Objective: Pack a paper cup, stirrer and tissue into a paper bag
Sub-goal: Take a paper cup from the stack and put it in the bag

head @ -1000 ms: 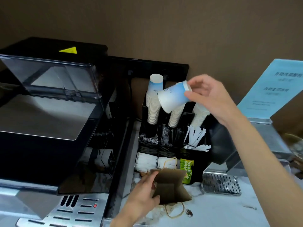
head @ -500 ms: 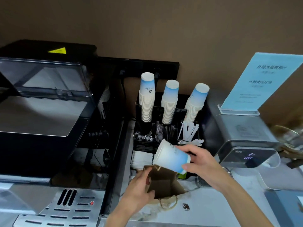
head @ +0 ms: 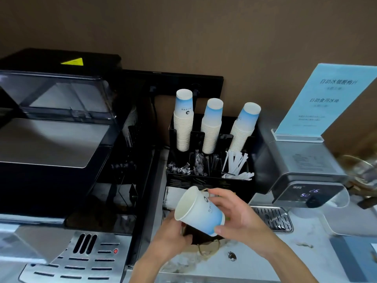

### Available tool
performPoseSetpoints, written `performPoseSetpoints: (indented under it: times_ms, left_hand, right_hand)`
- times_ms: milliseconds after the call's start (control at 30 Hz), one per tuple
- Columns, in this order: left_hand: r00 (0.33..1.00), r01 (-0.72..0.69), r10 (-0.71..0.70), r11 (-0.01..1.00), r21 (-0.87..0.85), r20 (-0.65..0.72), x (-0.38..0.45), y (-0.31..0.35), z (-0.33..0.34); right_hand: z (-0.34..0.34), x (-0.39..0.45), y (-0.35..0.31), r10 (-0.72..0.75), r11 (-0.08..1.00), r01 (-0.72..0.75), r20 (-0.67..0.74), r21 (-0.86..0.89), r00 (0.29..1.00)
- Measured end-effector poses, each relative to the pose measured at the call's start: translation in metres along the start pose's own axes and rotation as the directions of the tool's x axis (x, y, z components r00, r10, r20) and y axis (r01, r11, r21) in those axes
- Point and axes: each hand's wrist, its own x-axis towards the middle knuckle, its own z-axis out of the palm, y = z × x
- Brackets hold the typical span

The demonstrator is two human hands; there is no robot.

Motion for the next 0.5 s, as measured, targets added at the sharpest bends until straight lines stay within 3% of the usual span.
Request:
performPoseSetpoints:
  times_ms: [167,333,500]
  left_hand:
    - [1.000,-0.022,0.024,0.988,-0.155,0.013,-0.001,0.003,-0.003]
    - [0.996,-0.083,0.084,0.993,-0.085,0.004,0.003,0.002,-0.003]
    - [0.998,-0.063,0.063,0.998,-0.030,0.003,0.004,0.002,-0.004]
  right_hand:
    - [0.002,0.006,0.005,0.100,0.954,-0.081,0.050,-0.287,0.994]
    - [0.007,0.020,0.005,0.146,0.811,-0.063,0.096,-0.582,0.985]
    - [0.002,0.032,0.011,0.028,0.786,0.000,0.037,-0.618,0.999]
